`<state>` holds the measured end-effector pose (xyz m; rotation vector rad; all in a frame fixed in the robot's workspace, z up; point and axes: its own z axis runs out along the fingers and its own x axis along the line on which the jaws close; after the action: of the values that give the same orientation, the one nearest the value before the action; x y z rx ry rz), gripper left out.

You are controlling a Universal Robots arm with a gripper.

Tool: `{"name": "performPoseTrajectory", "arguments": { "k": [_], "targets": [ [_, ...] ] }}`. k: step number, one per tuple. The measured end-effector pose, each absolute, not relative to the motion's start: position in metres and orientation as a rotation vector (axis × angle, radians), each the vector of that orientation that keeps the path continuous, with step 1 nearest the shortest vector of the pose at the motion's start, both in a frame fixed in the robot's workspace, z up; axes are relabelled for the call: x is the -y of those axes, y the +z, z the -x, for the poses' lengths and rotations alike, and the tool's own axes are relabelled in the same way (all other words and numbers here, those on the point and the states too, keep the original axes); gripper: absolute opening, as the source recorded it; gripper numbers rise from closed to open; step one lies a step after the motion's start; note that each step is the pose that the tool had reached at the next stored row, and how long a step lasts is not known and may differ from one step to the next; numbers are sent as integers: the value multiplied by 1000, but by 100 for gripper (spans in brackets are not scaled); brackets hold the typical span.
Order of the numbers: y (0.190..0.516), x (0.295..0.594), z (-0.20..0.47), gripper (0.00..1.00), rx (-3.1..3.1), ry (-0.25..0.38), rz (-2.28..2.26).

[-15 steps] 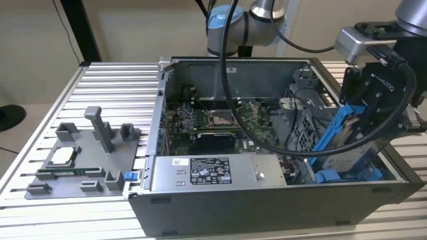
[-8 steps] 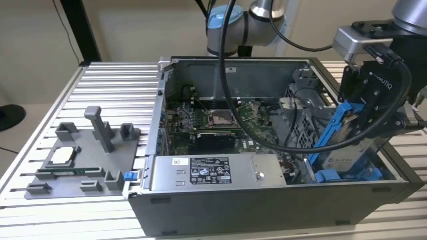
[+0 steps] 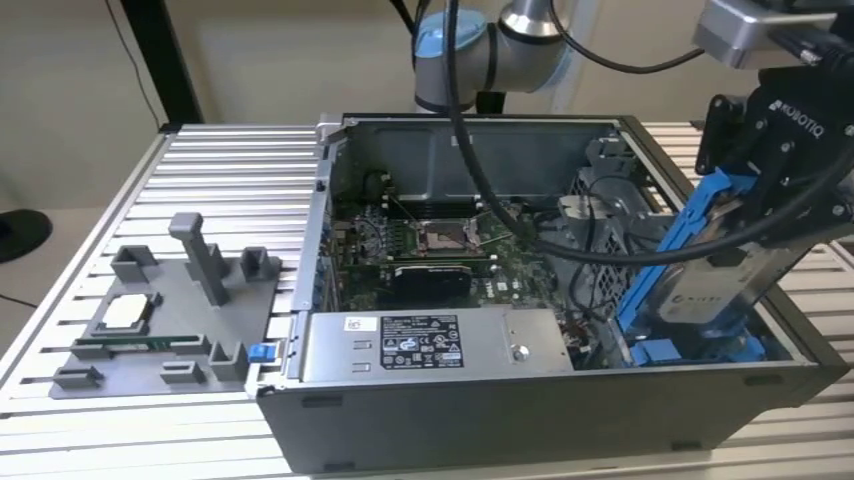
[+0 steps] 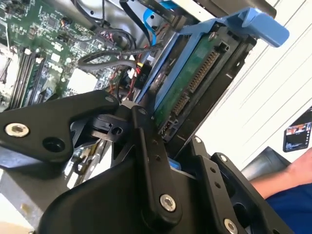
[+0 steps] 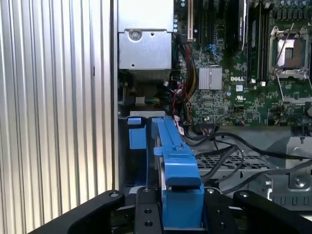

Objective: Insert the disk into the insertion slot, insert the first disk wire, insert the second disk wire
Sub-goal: 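Insert the disk into the insertion slot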

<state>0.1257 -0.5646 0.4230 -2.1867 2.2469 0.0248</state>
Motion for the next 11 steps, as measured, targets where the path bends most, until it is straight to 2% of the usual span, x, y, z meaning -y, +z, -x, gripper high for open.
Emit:
{"name": "performPoseTrajectory", "arguments": {
  "k": [6, 11],
  "targets": [
    [450, 565, -125, 0, -2246, 25, 2186],
    [452, 565, -110, 0, -2235, 2, 2175]
  ]
}}
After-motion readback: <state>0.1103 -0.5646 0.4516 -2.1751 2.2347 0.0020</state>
